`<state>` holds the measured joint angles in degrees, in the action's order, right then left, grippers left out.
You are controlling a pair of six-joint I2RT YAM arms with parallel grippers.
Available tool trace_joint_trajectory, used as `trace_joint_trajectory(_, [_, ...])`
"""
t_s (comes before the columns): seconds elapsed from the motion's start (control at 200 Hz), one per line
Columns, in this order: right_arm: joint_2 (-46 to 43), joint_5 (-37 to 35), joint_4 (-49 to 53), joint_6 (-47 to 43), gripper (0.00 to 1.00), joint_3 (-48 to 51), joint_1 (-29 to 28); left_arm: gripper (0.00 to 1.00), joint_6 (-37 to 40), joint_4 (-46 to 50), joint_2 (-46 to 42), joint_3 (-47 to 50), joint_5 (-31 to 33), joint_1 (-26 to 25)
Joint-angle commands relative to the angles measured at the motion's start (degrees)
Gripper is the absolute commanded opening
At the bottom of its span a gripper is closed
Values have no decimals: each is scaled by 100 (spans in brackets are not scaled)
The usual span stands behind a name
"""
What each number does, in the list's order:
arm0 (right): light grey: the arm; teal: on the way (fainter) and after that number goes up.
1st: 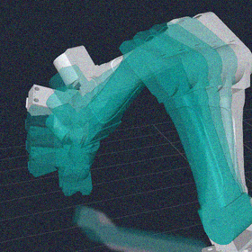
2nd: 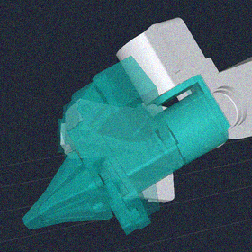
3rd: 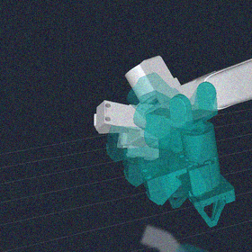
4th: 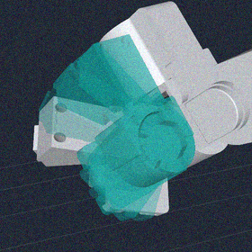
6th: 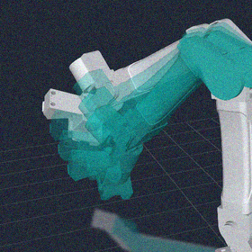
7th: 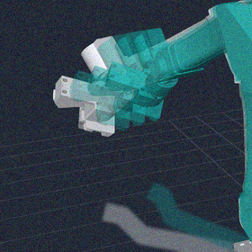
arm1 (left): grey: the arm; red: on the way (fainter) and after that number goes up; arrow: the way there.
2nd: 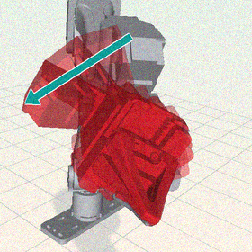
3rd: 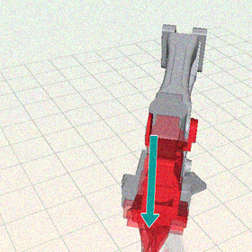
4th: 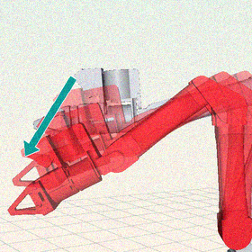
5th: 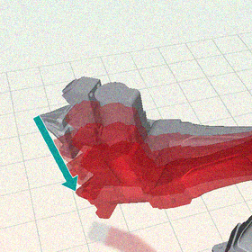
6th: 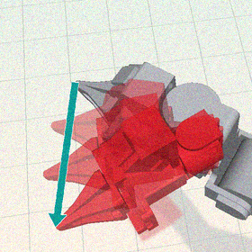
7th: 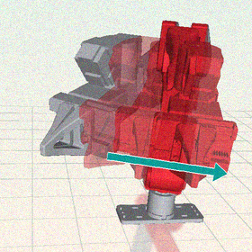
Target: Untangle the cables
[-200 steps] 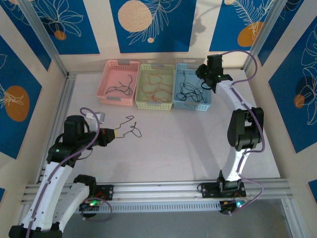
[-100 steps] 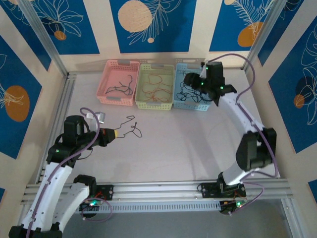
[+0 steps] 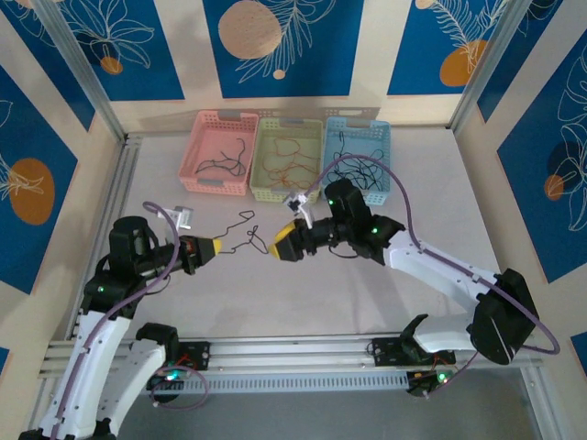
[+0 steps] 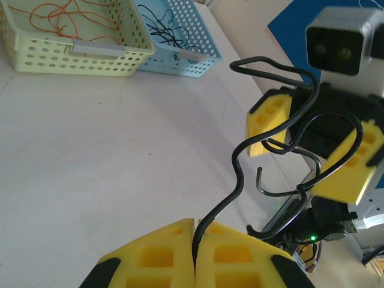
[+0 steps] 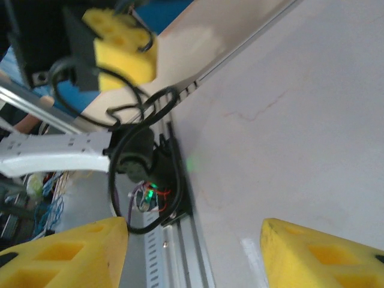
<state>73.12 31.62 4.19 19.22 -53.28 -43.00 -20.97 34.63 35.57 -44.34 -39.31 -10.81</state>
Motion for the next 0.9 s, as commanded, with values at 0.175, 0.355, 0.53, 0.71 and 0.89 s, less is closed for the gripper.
trace_joint_trajectory(0.175, [-63,-82,-61,-447,60,-205,-401,0,-52,-231,-55,66,-335,-25])
trace_joint_trajectory(0.355, [20,-292,-334,-352,47,-231,-417,0,-56,-246,-53,83,-389,-19])
trace_joint_trajectory(0.53, [110,-310,-331,-339,23,-297,-521,0,-61,-272,-51,92,-428,-19])
trace_joint_trajectory(0.71, [-167,-609,-53,-480,0,-75,-477,0,-23,-184,-55,59,-269,-20])
trace_joint_trajectory(0.89, [-850,-651,-50,-183,0,894,-209,0,78,98,-150,-40,369,-9])
